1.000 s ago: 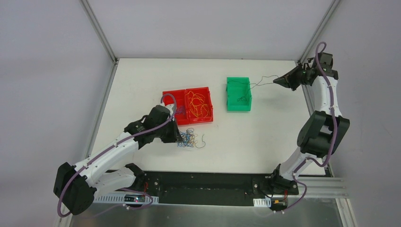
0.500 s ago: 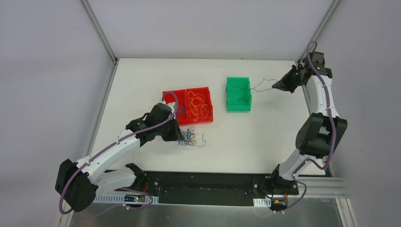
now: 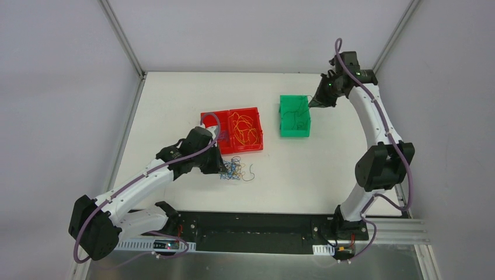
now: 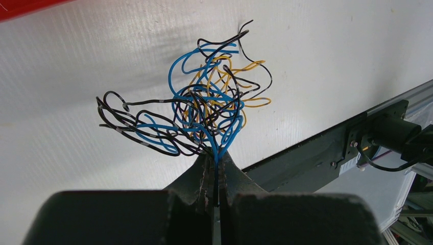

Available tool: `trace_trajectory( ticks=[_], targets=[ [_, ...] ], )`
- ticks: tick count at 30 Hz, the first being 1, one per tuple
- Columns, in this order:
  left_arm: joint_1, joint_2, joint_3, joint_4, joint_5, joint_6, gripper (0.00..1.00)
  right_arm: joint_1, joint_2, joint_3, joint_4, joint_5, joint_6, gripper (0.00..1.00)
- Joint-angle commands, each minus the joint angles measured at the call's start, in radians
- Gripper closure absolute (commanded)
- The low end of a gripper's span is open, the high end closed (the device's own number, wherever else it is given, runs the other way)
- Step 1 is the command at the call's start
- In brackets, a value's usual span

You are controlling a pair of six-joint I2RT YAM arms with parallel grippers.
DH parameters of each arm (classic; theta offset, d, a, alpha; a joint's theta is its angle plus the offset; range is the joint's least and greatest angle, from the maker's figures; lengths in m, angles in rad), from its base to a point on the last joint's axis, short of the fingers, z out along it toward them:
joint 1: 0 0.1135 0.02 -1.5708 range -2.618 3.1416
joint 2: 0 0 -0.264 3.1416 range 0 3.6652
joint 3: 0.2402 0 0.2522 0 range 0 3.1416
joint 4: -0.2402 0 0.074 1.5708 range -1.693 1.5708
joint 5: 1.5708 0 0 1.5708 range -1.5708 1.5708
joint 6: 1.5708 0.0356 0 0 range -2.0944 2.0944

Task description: Untangle the cables

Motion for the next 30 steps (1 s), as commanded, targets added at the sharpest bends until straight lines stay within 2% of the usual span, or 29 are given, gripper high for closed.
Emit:
trace_trajectory(
  ticks=[1,6,15,23,30],
  targets=[
    [-0.014,-0.016,0.032,0.0,-0.006,0.014,1.0,0.061,0.085,0.079,-0.101,-0.056,-0.075,1.0],
    [-0.013,-0.028,0.024,-0.002,-0.006,0.014,1.0,0.073,0.166,0.093,-0.141,-0.062,-0.079,1.0],
    [-0.013,-0.03,0.019,-0.002,-0.001,0.018,1.0,0.092,0.329,0.205,-0.178,0.198,-0.056,1.0],
    [-0.014,-0.027,0.018,-0.002,0.003,0.014,1.0,0.173,0.452,0.278,-0.069,0.368,-0.039,1.0],
    [-0.013,-0.033,0.013,-0.002,0.004,0.009,1.0,0.233,0.51,0.174,0.07,0.437,-0.03,1.0]
  ],
)
